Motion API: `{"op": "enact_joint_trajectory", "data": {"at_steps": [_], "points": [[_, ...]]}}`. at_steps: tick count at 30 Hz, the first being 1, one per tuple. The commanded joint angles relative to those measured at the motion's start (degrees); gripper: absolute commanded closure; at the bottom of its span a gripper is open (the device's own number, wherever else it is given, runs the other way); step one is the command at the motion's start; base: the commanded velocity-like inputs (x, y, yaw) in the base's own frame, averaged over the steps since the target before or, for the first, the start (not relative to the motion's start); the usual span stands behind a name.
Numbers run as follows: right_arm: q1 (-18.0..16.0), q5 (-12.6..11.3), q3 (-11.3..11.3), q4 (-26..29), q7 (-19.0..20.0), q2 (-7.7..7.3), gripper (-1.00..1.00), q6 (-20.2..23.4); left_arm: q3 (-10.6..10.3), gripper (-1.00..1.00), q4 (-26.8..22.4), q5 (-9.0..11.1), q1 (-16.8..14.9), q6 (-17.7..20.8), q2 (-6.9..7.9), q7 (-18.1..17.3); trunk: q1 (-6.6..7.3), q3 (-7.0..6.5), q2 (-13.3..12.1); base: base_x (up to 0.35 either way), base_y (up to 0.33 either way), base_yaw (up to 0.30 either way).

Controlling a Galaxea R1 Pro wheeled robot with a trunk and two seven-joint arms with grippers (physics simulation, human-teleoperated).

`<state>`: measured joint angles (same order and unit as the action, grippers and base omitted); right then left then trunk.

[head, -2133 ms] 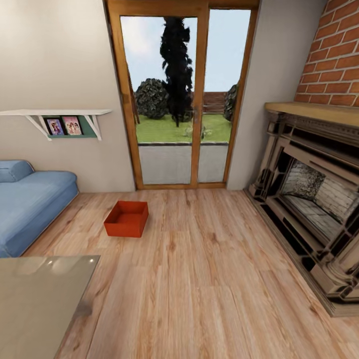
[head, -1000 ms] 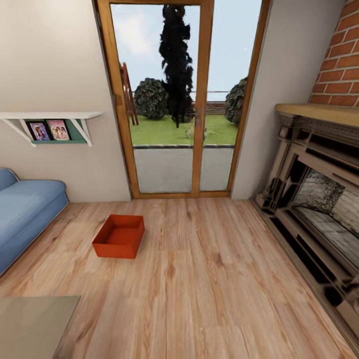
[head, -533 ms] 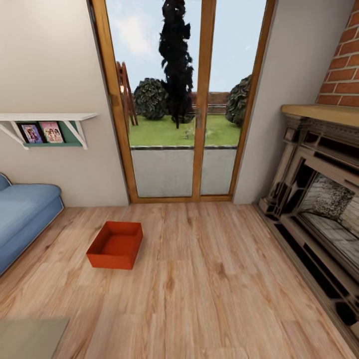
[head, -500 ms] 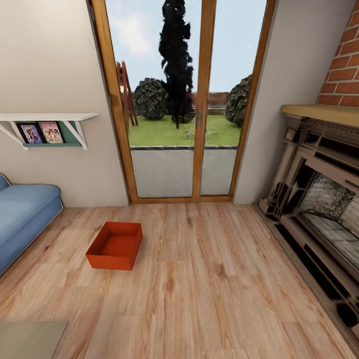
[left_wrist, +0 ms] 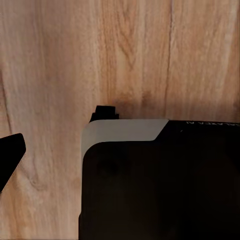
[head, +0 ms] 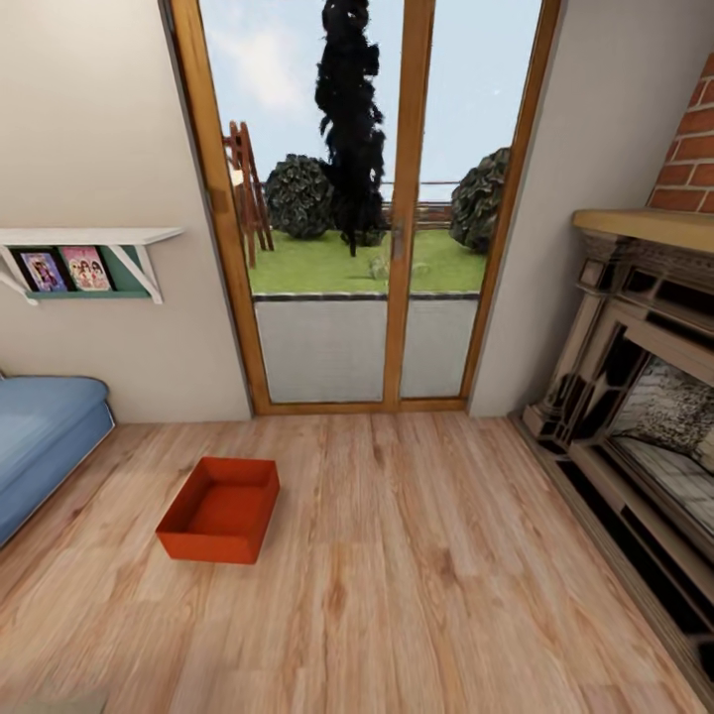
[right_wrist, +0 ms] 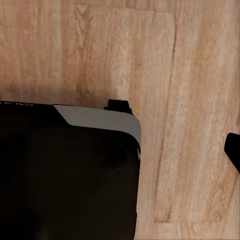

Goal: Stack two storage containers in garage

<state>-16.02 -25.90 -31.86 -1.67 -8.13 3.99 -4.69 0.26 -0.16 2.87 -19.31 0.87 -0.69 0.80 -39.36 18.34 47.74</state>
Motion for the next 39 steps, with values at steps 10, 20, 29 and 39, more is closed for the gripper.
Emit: {"op": "enact_joint_trajectory", "data": {"at_steps": [10, 20, 29, 39], "points": [[-0.07, -0.55, -0.48, -0.18, -0.04, 0.09, -1.0, -0.32, 0.0, -1.0, -0.02, 0.3, -0.03, 0.09, -0.01, 0.08, -0.04, 0.07, 0.04, 0.321, 0.0, 0.0], [-0.07, -0.53, -0.48, -0.18, -0.04, 0.09, -1.0, -0.32, -0.01, -1.0, -0.02, 0.3, -0.03, 0.09, -0.01, 0.08, -0.04, 0.07, 0.04, 0.321, 0.0, 0.0], [-0.07, -0.54, -0.48, -0.18, -0.04, 0.05, -1.0, -0.32, -0.01, -1.0, -0.02, 0.3, -0.03, 0.09, -0.01, 0.08, -0.04, 0.07, 0.04, 0.321, 0.0, 0.0], [-0.07, -0.56, -0.48, -0.18, -0.04, 0.09, -1.0, -0.32, -0.01, -1.0, -0.02, 0.3, -0.03, 0.09, -0.01, 0.08, -0.04, 0.07, 0.04, 0.322, 0.0, 0.0]]}}
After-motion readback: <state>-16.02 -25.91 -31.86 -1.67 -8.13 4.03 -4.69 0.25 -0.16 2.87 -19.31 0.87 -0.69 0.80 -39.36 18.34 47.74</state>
